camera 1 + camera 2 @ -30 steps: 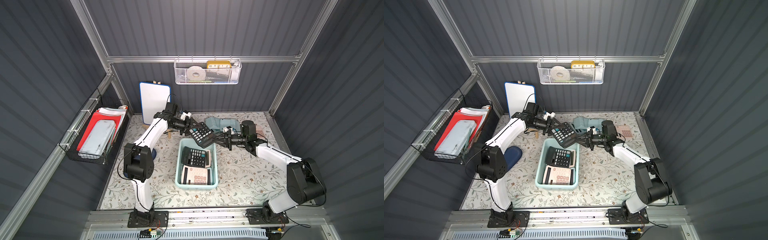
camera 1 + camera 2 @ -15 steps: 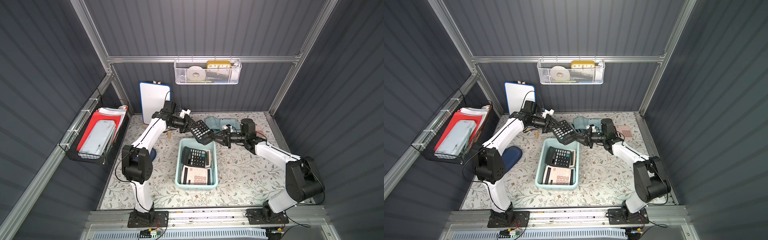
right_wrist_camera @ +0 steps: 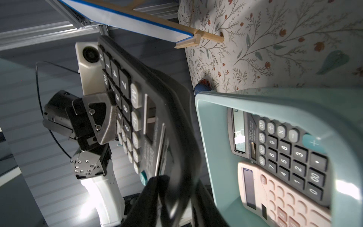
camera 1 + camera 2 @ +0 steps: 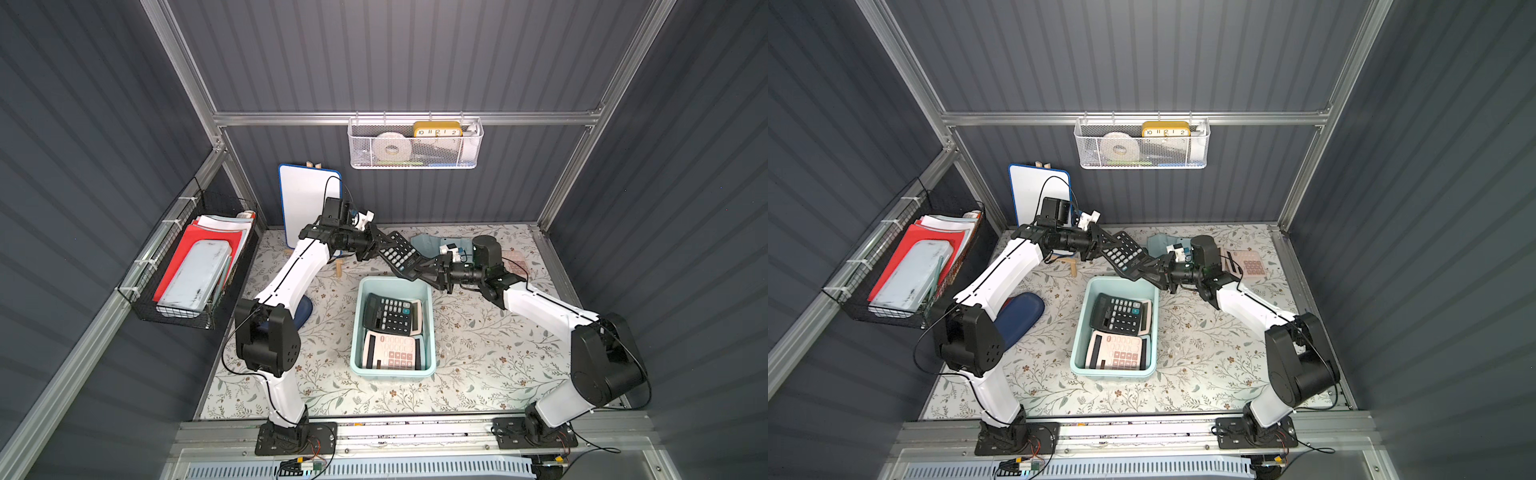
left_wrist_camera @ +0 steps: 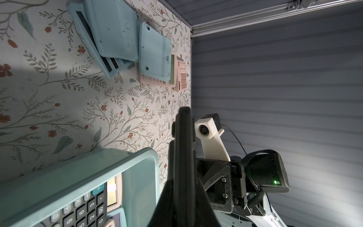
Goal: Put the calculator in the storage box
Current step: Pick up the calculator at the center of the board.
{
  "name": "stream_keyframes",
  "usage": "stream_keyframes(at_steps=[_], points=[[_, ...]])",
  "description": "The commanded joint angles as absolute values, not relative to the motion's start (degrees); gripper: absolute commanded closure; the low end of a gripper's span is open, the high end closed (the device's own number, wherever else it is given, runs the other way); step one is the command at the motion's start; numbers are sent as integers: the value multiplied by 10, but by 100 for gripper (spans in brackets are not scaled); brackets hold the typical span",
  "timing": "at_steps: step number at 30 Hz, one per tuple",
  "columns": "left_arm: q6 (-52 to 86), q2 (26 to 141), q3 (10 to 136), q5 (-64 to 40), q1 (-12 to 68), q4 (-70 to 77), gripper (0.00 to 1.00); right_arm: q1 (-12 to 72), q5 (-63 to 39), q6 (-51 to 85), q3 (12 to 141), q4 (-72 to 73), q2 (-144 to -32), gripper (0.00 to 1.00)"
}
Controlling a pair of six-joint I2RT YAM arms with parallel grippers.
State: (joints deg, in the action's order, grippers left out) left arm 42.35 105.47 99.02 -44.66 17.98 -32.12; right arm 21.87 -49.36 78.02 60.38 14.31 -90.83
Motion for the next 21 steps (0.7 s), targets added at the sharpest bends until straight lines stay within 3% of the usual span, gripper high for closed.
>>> stream_keyframes(at_steps=[1,5,8,10,14,16,21], points=[[440,1028,987,-447,180,-295,85,224,-462,771,619,134,-901,72],[440,1024,981,-448,180,-292,85,225,-456,774,630,137,-909,72],[441,1024,982,-448,180,-292,83,225,-456,773,640,137,-918,87],[438,1025,987,-449,180,-298,72,224,-456,768,646,130,-920,100],[422,1026,1008,-432,179,-334,20,223,-465,745,654,93,-917,100],[409,1028,1024,-410,178,-367,2,222,-474,721,659,54,-912,100],[371,1025,1067,-308,168,-469,1,222,-499,601,688,-118,-897,100]])
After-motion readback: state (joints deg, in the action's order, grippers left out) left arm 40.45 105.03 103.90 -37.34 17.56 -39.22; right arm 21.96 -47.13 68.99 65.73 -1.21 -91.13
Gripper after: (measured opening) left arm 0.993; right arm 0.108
